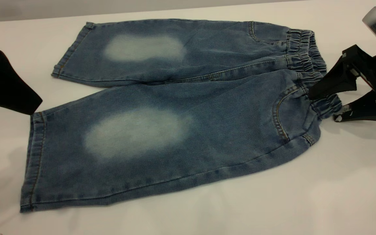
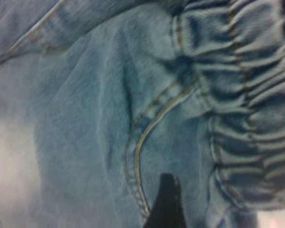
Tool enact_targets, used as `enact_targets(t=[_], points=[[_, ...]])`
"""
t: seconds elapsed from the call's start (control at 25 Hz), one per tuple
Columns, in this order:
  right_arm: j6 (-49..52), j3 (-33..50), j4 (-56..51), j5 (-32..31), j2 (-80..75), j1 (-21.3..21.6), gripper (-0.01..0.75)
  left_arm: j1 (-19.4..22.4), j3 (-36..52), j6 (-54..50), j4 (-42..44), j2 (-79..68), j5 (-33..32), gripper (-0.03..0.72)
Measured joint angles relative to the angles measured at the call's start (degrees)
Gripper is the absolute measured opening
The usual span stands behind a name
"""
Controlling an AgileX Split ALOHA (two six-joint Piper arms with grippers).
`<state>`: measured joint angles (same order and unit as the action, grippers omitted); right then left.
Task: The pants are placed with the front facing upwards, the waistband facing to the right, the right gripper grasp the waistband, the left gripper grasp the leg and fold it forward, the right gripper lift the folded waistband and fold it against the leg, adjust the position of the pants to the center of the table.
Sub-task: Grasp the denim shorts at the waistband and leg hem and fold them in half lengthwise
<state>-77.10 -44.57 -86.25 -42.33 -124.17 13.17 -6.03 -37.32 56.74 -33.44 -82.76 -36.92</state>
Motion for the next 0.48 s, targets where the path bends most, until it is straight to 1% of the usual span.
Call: enact_targets(t=[0.2, 0.32, 0.4, 0.48], points=[[-0.31, 0.07, -0.04, -4.23, -0.02, 0.00, 0.546, 0.00, 0.00, 0.00, 0.00, 0.00, -0.04, 0.494], [-2.38, 0.07, -0.84, -5.67, -0.02, 0.00, 0.546, 0.00, 0.00, 0.00, 0.00, 0.00, -0.16, 0.494], [-2.13, 0.07, -1.15, -4.79, 0.11, 0.00, 0.546, 0.00, 0.00, 0.00, 0.00, 0.00, -0.16, 0.494], [-0.23, 0.02, 0.13, -2.59, 0.11, 0.00, 0.546, 0.00, 0.00, 0.00, 0.00, 0.00, -0.16, 0.494]])
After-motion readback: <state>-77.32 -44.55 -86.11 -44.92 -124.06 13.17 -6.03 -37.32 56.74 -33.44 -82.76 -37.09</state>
